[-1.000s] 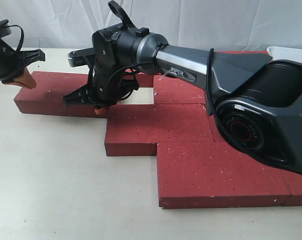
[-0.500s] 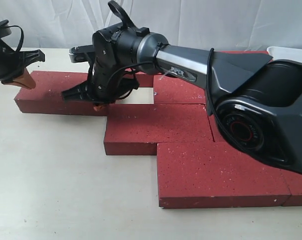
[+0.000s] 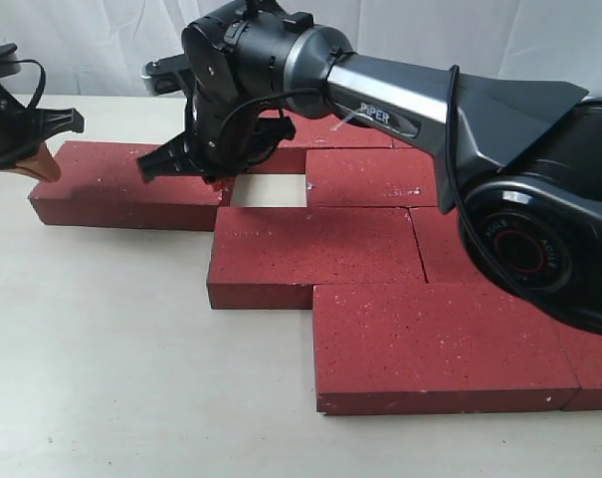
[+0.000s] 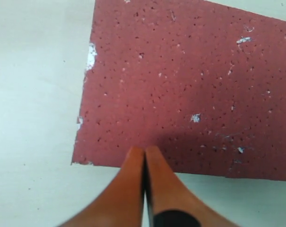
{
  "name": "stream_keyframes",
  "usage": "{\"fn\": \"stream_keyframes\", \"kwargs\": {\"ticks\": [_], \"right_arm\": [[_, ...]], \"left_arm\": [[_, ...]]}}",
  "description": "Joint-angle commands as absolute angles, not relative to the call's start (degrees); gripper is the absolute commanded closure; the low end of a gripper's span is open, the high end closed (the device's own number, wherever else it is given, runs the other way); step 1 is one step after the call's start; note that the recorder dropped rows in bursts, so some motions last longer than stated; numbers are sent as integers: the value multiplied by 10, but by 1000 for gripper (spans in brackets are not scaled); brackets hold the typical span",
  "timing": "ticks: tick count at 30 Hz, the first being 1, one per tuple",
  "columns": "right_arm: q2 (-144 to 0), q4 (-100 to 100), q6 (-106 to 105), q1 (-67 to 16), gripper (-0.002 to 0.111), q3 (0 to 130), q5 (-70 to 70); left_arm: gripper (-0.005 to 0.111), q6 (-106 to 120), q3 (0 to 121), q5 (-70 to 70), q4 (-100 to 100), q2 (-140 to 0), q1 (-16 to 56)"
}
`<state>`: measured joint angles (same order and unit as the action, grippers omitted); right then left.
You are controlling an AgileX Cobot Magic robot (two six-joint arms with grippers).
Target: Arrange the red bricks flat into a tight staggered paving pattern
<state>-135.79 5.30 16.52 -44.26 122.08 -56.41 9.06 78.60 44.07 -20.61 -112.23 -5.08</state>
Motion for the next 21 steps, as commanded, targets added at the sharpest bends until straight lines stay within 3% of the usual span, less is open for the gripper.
{"fn": "stream_keyframes", "kwargs": {"ticks": [1,6,21], "right_arm": [[-1354,79,146,-440,109,1220,-636],[-1355,59,85,-440,109,1220,-697],[-1385,57,33,-440,109,1220,-700]], "left_arm": [[107,88,782,437,-195,-1116,-51],[107,88,782,437,-196,-1116,-51],[107,88,782,428,-197,-1116,-51]]}}
